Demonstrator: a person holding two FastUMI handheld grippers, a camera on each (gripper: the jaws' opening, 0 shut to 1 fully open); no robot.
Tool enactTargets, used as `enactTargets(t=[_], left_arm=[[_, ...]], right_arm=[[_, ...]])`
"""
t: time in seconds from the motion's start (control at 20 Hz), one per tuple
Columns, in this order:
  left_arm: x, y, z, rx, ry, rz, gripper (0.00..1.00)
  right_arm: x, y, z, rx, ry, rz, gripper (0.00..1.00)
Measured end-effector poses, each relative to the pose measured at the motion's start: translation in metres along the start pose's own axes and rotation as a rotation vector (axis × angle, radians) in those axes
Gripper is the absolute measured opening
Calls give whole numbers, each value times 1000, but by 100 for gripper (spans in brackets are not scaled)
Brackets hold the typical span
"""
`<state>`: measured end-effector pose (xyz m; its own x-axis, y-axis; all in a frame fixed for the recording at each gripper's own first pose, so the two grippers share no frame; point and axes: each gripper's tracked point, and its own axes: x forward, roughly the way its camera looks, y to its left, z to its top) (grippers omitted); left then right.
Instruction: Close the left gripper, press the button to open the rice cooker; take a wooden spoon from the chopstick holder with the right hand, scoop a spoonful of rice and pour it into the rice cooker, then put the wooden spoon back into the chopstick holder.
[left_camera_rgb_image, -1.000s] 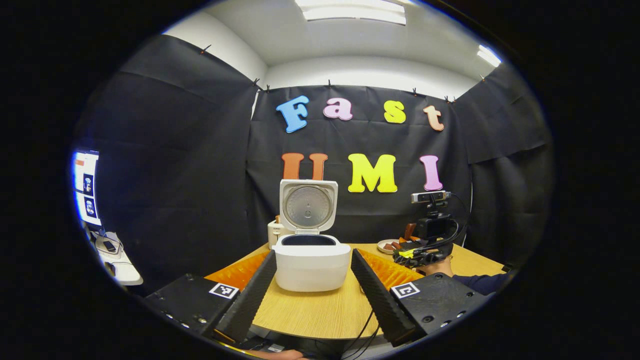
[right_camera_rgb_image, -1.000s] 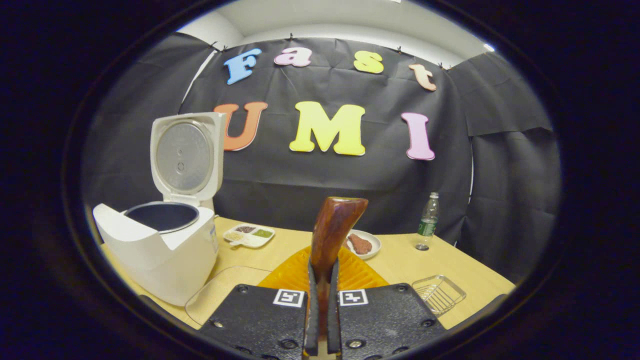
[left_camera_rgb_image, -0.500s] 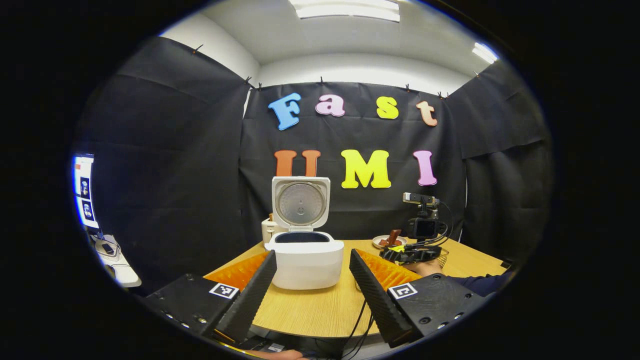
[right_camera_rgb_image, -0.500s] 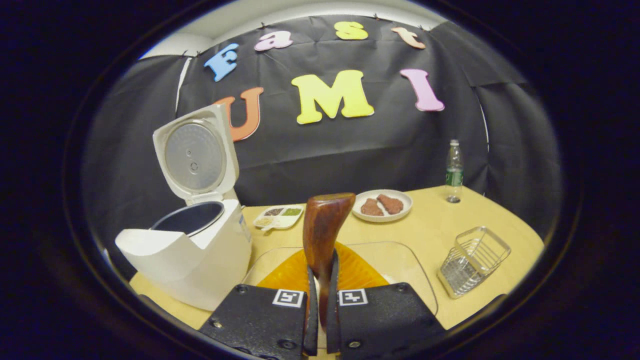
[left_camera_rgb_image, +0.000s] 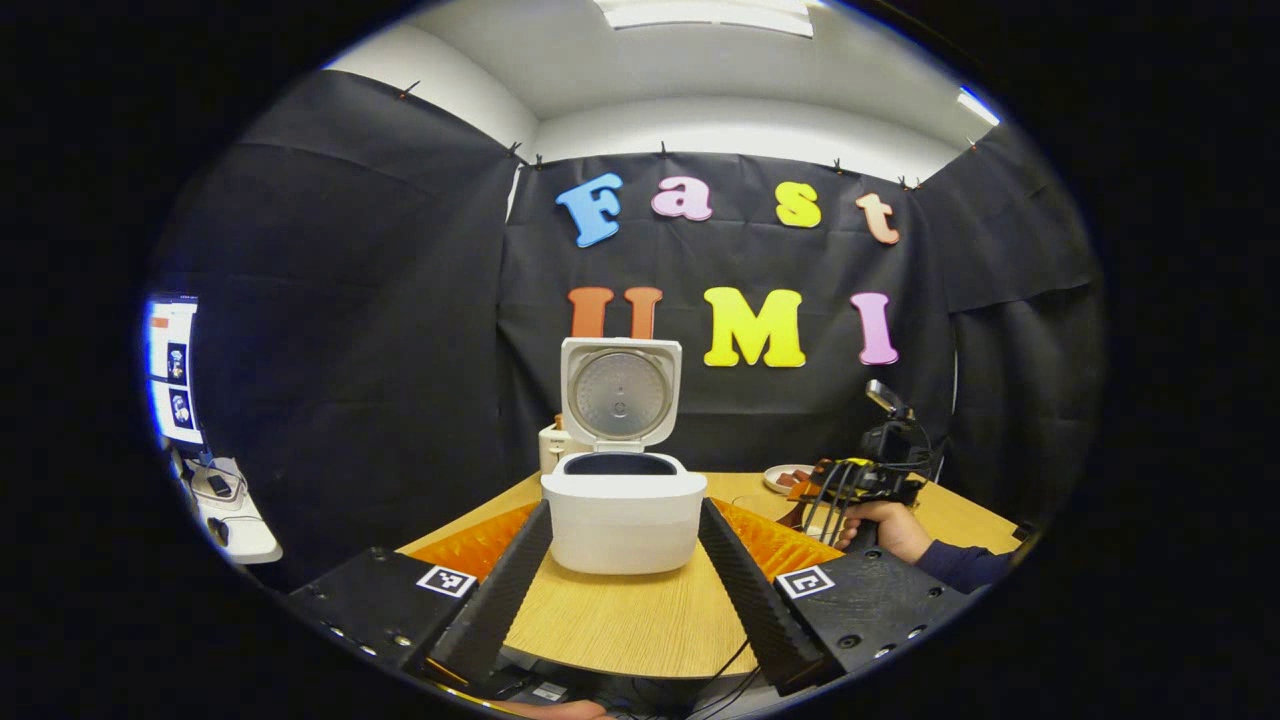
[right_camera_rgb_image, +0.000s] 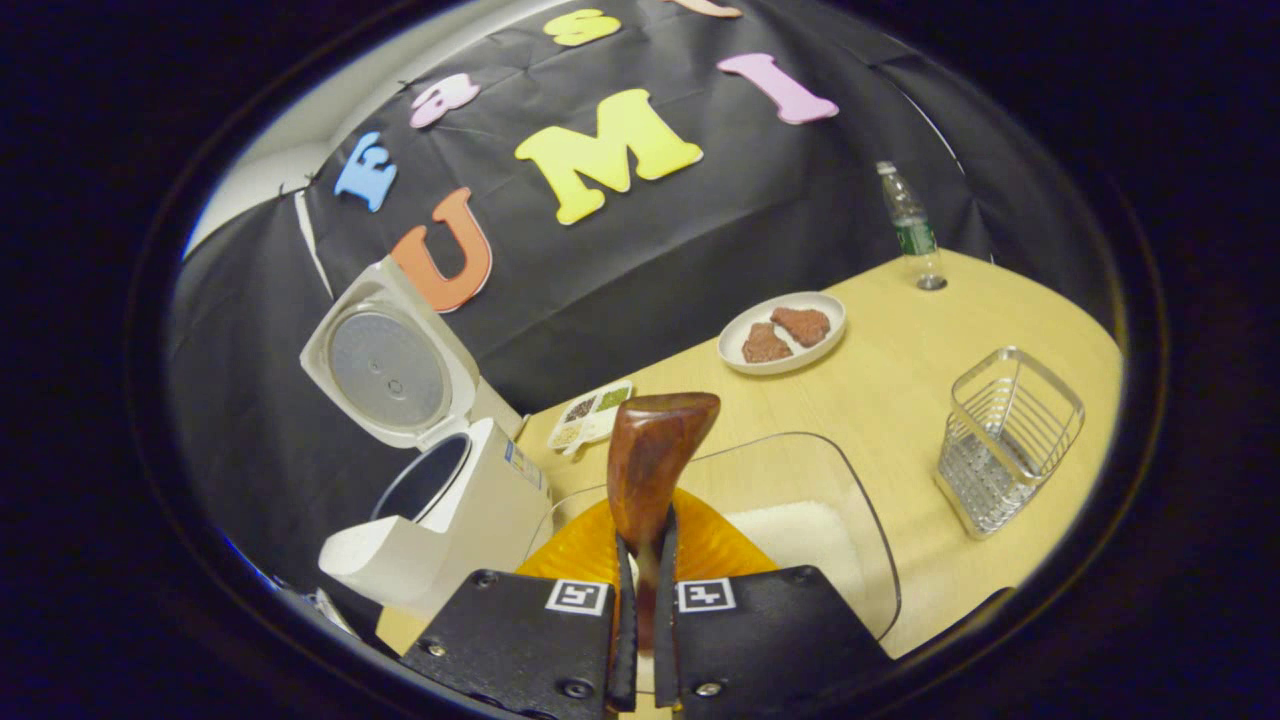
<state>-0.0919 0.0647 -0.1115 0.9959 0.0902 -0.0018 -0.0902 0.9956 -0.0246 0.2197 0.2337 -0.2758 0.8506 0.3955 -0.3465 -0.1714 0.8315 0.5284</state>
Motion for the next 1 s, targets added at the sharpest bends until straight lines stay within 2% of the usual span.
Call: enactTargets(t=[0.2,0.4,0.75,0.85,1.0], left_arm=[[23,-6,2,19,16,2,94],[49,-11,4,16,50,0,95],[90,-14,14,49,55,3,95],[101,-23,15,30,68,-31,94],[113,-17,24,39,62,-26,95]], right_arm=[[6,0,2,86,39,42,12],[2,-5,14,284,54,128,12],[-25,-38,59,531,-38,196,12],[-36,-36,82,633,-83,249,11],[-52,-28,107,796,-117,346,11]])
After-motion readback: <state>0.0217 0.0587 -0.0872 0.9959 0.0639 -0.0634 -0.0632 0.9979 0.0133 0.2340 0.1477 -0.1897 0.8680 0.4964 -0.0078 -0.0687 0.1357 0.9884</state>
